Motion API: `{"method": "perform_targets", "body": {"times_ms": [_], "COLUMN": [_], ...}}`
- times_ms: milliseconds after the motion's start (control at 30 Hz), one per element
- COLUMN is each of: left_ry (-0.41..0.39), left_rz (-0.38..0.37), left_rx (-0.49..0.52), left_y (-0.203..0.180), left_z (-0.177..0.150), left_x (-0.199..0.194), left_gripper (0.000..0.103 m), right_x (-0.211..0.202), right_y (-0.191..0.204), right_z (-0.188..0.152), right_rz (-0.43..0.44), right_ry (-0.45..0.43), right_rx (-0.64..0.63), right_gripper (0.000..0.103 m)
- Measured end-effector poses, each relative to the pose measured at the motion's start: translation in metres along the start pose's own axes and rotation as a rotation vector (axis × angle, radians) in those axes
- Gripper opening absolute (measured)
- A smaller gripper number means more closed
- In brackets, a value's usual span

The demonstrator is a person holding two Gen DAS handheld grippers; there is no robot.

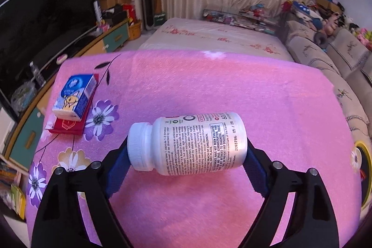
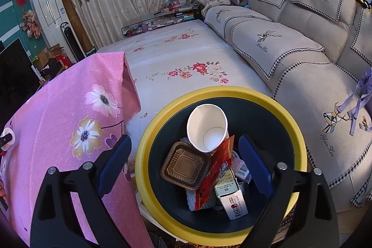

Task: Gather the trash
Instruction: 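Carry the pill bottle over the bin and open the left gripper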

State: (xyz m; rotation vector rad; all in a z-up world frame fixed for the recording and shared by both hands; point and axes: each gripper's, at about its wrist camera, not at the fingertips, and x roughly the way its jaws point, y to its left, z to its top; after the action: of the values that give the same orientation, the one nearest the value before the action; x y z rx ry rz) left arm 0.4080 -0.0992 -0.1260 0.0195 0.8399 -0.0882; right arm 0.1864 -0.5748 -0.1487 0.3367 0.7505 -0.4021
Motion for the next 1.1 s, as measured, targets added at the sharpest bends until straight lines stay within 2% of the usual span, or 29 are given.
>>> {"method": "perform_targets", "body": {"times_ms": [133,300,433,633,867,1100], "left_ry": [-0.034,-0.057,-0.044,0.008,0.100,0.194], "left_rz": [-0.086,-0.218,-0.337,-0.452,-0.531,-0.522], "left_rx": [0.072,0.184,0.281,0.406,0.516,0.597], "left_y": [-0.039,-0.111,-0.188,-0.297,-0.408,-0.490], "left_z": [-0.006,-0.020,-0.036,-0.061,-0.094,-0.121], "left_x": [-0.037,-0.078,-0.101,-0.107,-0.097,-0.065], "left_gripper": [0.085,0.085,0.085,0.085,0.085,0.085], "right_x": [-0.013,-0.028,-0.045,-0.076,-0.093,-0.095], "right_y": [-0.008,-0.025,-0.045,-0.079,-0.104,-0.123], "right_z": [-0.005,-0.013,-0.021,-0.033,-0.040,-0.041], "right_rz": [0.000,-0.012,-0.036,-0.072,-0.081,-0.110], "right_ry": [-0.016,-0.030,-0.051,-0.085,-0.094,-0.097], "right_rx": [0.003,0.008,0.015,0.041,0.049,0.073], "right_gripper": [0.089,0.089,0.089,0.089,0.089,0.089]}}
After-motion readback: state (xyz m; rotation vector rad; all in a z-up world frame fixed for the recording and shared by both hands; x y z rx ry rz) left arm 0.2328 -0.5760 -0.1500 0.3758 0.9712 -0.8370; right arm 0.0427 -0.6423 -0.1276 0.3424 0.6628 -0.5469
